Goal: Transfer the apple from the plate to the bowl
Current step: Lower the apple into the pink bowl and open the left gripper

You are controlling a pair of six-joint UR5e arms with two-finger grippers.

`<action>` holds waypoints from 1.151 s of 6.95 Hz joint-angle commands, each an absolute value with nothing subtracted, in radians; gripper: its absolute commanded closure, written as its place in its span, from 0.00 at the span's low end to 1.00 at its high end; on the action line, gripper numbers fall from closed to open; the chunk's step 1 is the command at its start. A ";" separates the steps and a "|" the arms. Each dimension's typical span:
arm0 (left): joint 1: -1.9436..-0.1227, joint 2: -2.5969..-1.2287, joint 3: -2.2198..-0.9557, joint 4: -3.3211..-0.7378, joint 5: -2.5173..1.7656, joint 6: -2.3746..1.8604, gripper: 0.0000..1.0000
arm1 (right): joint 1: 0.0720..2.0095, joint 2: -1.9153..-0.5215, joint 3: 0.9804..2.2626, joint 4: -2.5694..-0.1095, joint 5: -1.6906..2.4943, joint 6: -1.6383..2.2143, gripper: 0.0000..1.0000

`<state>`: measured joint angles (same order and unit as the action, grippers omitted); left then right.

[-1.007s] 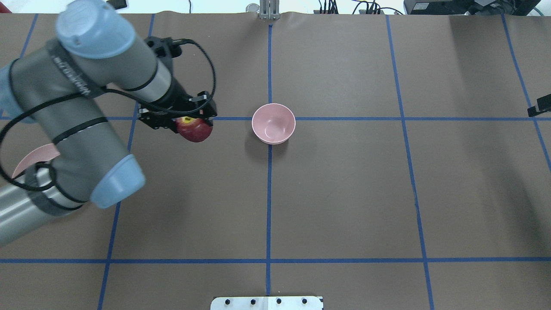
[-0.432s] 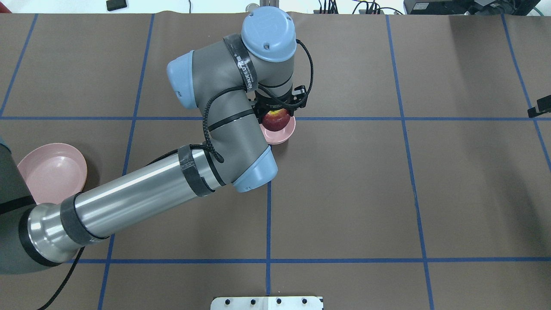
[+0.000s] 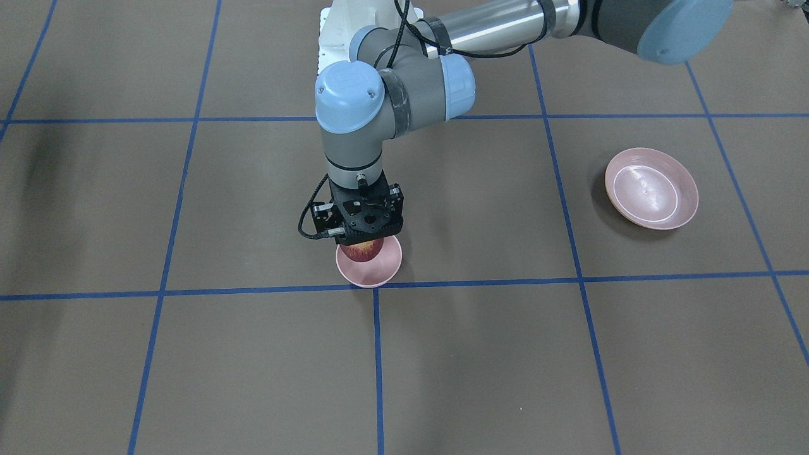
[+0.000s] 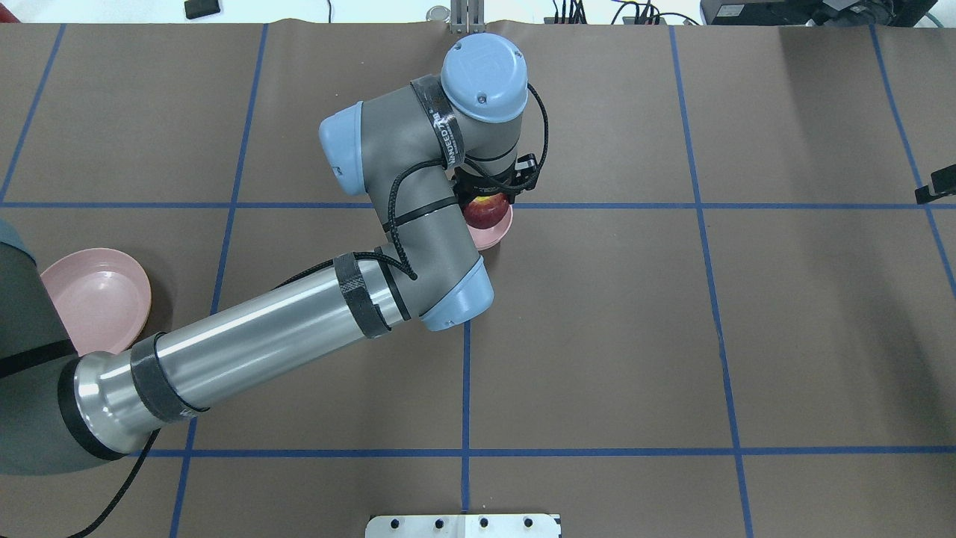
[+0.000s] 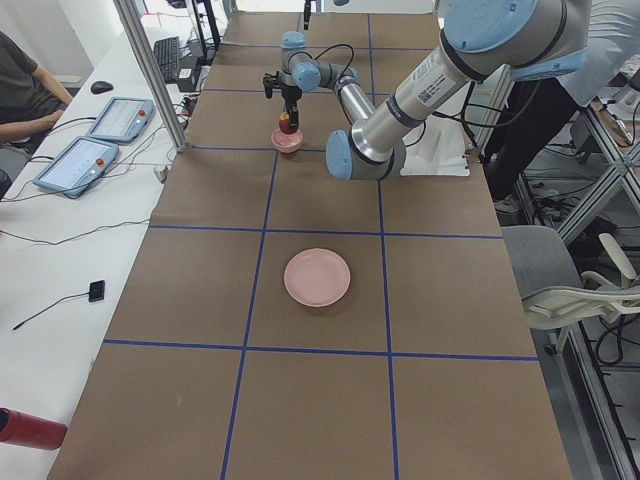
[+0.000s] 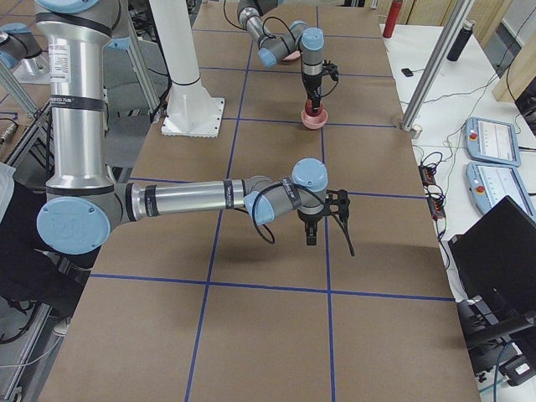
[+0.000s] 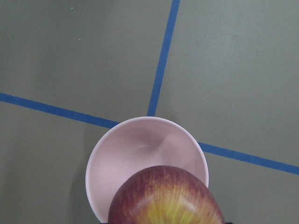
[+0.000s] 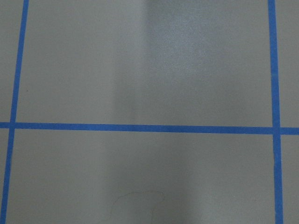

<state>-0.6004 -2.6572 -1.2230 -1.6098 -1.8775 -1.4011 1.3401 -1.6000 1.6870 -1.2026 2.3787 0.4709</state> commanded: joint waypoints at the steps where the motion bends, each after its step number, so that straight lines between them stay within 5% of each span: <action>1: -0.600 -2.660 -1.177 -1.653 -1.876 -1.402 1.00 | 1.339 -1.600 1.683 -1.203 2.379 0.471 0.00; 3: -0.589 -2.655 -1.160 -1.674 -1.876 -1.401 0.91 | 1.339 -1.601 1.683 -1.201 2.379 0.471 0.00; 5: -0.581 -2.654 -1.154 -1.672 -1.876 -1.401 0.26 | 1.339 -1.601 1.683 -1.201 2.381 0.471 0.00; 6: -0.581 -2.654 -1.155 -1.672 -1.876 -1.401 0.11 | 1.341 -1.603 1.683 -1.201 2.381 0.471 0.00; 8: -0.581 -2.655 -1.163 -1.672 -1.876 -1.404 0.03 | 1.339 -1.603 1.683 -1.200 2.379 0.471 0.00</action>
